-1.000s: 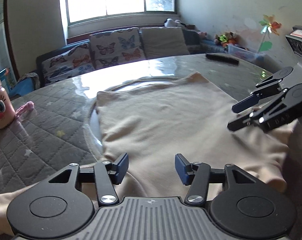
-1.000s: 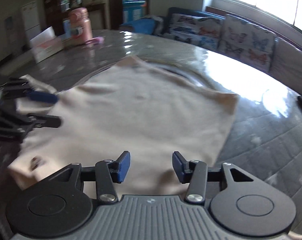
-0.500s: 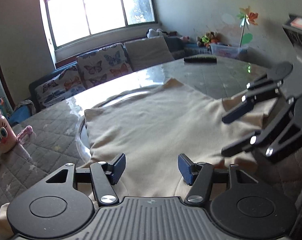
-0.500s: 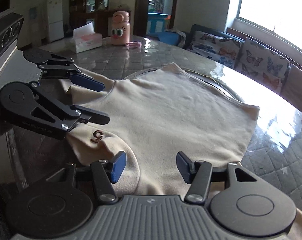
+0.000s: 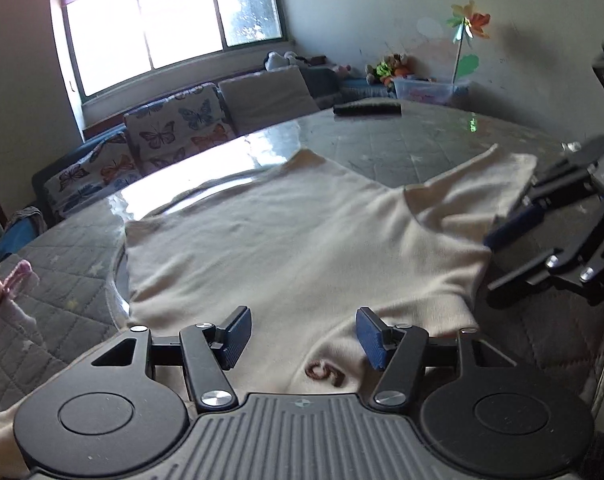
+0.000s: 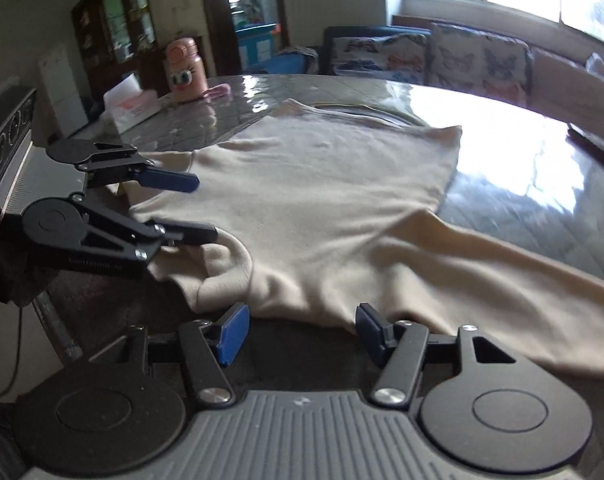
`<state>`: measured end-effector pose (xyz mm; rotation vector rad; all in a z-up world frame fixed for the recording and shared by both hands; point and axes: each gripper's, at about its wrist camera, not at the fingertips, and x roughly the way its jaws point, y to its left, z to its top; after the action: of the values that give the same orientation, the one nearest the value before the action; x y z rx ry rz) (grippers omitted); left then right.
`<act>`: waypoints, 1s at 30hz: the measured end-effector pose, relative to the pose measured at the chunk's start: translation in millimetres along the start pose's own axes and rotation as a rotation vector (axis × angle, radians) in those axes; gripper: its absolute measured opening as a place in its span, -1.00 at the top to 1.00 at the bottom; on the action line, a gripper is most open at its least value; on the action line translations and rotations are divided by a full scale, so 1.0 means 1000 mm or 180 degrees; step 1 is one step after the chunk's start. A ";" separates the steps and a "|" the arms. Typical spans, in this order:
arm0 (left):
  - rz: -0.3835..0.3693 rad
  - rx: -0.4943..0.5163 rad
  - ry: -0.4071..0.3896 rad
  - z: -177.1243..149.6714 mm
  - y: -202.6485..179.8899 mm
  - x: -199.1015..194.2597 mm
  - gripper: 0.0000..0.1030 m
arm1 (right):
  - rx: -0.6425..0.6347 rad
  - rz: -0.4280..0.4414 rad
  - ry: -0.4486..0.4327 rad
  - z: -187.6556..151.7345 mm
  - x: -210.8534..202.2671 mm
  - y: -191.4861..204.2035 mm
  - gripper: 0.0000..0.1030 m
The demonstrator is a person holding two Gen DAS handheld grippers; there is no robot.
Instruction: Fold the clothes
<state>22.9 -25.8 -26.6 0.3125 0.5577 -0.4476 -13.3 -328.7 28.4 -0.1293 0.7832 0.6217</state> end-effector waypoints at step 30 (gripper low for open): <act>-0.0407 0.0125 0.0122 0.016 -0.051 0.035 -0.19 | 0.1248 -0.1929 -0.0416 -0.046 -0.049 -0.162 0.92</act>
<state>31.2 -87.6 -41.7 0.3246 0.6090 -0.5777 23.5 -499.3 11.1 0.0365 0.6794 -0.1007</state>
